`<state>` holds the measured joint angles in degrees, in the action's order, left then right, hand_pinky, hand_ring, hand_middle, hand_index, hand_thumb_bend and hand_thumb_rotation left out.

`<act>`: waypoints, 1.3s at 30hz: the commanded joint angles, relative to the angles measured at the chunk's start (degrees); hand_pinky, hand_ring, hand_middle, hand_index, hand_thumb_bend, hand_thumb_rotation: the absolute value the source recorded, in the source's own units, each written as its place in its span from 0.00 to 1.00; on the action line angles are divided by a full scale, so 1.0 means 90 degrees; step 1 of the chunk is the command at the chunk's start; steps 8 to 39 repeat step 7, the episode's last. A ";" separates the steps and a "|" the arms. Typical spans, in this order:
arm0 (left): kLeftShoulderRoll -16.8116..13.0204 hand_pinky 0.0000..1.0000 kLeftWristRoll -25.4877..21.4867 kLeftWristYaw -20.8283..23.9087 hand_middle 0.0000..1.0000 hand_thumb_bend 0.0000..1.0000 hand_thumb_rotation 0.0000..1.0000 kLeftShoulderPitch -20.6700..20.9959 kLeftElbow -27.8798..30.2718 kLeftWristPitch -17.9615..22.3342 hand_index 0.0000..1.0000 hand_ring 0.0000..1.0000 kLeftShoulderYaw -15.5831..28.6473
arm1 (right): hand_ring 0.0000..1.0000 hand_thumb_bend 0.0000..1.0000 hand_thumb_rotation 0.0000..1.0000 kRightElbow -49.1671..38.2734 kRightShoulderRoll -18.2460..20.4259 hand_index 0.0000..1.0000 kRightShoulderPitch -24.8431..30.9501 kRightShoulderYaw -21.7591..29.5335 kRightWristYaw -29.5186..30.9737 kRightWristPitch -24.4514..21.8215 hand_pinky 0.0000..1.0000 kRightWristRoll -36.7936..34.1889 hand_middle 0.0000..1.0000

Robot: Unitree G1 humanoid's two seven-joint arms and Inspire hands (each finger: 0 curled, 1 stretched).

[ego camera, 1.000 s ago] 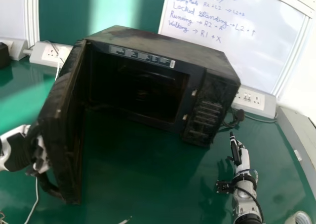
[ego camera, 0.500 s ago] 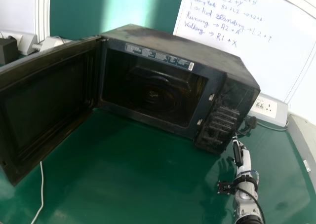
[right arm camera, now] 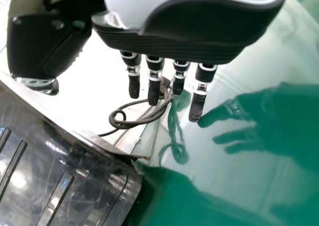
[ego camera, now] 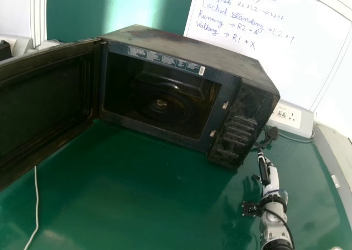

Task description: Open the door of oven

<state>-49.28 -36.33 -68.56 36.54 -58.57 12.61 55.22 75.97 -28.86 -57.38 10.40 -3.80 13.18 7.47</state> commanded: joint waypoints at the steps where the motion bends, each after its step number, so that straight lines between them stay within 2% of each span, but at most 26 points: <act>1: -0.0109 0.58 -0.0889 0.1294 0.83 0.86 0.45 0.1047 0.0507 0.0294 0.78 0.77 0.0617 | 0.91 0.79 1.00 0.0116 -0.0033 0.98 0.0096 0.0027 0.0012 -0.0103 0.79 -0.0012 0.96; 4: -0.0040 0.74 -0.0928 0.1770 0.92 0.88 0.55 0.1129 0.0539 0.0476 0.88 0.88 0.0582 | 0.91 0.79 1.00 0.0112 -0.0007 0.98 0.0085 0.0077 -0.0008 -0.0118 0.78 -0.0060 0.95; 7: 0.0124 0.84 -0.1002 0.2507 0.95 0.89 0.61 0.1180 0.0774 0.0649 0.92 0.93 0.0511 | 0.89 0.76 1.00 0.0115 -0.0020 0.97 0.0077 -0.0005 -0.0064 -0.0136 0.77 0.0044 0.94; 39: 0.0124 0.84 -0.1002 0.2507 0.95 0.89 0.61 0.1180 0.0774 0.0649 0.92 0.93 0.0511 | 0.89 0.76 1.00 0.0115 -0.0020 0.97 0.0077 -0.0005 -0.0064 -0.0136 0.77 0.0044 0.94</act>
